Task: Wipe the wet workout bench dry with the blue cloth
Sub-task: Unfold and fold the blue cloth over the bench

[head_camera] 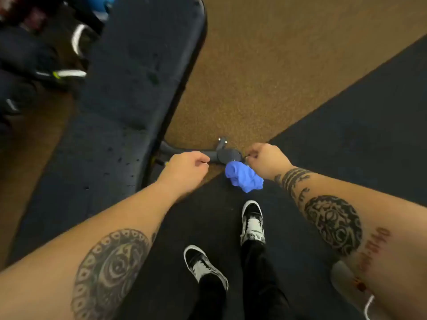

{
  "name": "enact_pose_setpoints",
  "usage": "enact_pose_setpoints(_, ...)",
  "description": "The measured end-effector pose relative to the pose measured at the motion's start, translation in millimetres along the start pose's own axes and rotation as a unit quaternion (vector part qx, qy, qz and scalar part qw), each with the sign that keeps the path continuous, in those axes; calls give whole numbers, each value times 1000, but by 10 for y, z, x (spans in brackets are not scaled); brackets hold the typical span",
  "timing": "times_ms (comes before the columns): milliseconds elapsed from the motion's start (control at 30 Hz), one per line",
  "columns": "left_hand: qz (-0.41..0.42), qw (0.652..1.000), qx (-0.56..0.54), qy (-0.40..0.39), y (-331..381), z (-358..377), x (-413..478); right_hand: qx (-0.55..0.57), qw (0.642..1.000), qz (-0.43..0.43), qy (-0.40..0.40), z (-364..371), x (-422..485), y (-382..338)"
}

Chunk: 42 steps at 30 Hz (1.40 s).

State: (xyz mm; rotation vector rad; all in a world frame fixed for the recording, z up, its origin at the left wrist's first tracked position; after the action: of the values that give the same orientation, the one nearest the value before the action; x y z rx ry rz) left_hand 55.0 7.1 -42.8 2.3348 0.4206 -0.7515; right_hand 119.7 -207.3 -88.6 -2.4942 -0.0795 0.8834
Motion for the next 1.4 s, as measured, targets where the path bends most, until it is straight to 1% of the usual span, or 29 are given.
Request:
enact_pose_setpoints(33, -29, 999, -25, -19, -38, 281, 192, 15, 999, 28, -2, 117, 122, 251)
enact_pose_setpoints(100, -92, 990, -92, -54, -147, 797, 524, 24, 998, 59, -6, 391, 395, 674)
enact_pose_setpoints(133, -140, 978, -127, -82, -223, 1042, 635, 32, 996, 83, -18, 554, 487, 848)
enact_pose_setpoints(200, -194, 960, -168, -112, -329, 1439, 834, 53, 992, 107, -29, 844, 752, 1129)
enact_pose_setpoints(267, -206, 959, -158, -117, -429, 1702, 1023, 52, 992, 104, -47, 1130, 1000, 1277)
enact_pose_setpoints(333, -224, 954, -156, -126, -518, 1923, 1141, 17, 993, 92, -74, 1452, 1171, 1338)
enact_pose_setpoints(400, -239, 948, -163, -130, -571, 2083, 1231, -23, 995, 84, -54, 1663, 1269, 1363)
enact_pose_setpoints(467, -252, 944, -172, -129, -603, 2174, 1285, -61, 996, 63, -15, 1750, 1330, 1378)
enact_pose_setpoints(500, -258, 941, -180, -126, -613, 2196, 1317, -58, 997, 58, 6, 1741, 1350, 1392)
enact_pose_setpoints(533, -263, 938, -192, -120, -620, 2193, 1339, -32, 997, 71, 16, 1696, 1347, 1412)
enact_pose_setpoints(600, -265, 934, -214, -109, -596, 2125, 1335, 63, 992, 103, 40, 1535, 1266, 1443)
enact_pose_setpoints(667, -261, 936, -222, -84, -524, 1942, 1321, 206, 971, 107, 56, 1337, 1150, 1419)
enact_pose_setpoints(733, -246, 940, -229, -52, -408, 1684, 1307, 362, 925, 98, 59, 1119, 1032, 1301)
enact_pose_setpoints(800, -215, 943, -251, -33, -200, 1386, 1297, 451, 884, 79, 91, 776, 926, 1079)
enact_pose_setpoints(867, -170, 943, -285, -28, 100, 1037, 1248, 502, 856, 48, 112, 360, 840, 747)
enact_pose_setpoints(933, -118, 937, -327, -23, 432, 603, 1140, 522, 845, 0, 113, -89, 728, 287)
enact_pose_setpoints(1000, -66, 929, -364, -16, 719, 90, 963, 529, 842, -61, 90, -540, 553, -295)
enact_pose_setpoints(1067, -24, 926, -377, -3, 925, -476, 712, 531, 837, -110, 69, -953, 345, -875)
enact_pose_setpoints(1133, 26, 926, -378, -1, 1078, -1039, 357, 532, 833, -140, 51, -1292, 108, -1397)
enact_pose_setpoints(1200, 85, 918, -388, 17, 1161, -1598, -76, 523, 835, -170, 21, -1529, -172, -1895)
enact_pose_setpoints(1233, 111, 913, -392, 36, 1160, -1868, -314, 508, 842, -184, 6, -1605, -321, -2137)
enact_pose_setpoints(1300, 152, 909, -374, 98, 1059, -2388, -797, 458, 862, -215, -19, -1687, -634, -2619)
enact_pose_setpoints(1333, 166, 908, -361, 135, 983, -2622, -1023, 432, 871, -231, -21, -1710, -782, -2846)
enact_pose_setpoints(1400, 176, 907, -332, 192, 787, -3003, -1412, 389, 884, -259, -3, -1739, -1024, -3232)
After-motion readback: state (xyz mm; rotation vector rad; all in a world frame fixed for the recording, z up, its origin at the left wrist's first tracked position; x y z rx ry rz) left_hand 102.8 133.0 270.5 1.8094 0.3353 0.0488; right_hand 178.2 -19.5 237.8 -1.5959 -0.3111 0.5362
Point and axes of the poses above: each hand's wrist, its own x-axis towards the middle knuckle, its own z-axis out of the palm, y = z × x, the point moved 7 cm from there along x, towards the middle knuckle, and after that the axes turned 3 degrees about x, right-handed, at the moved point
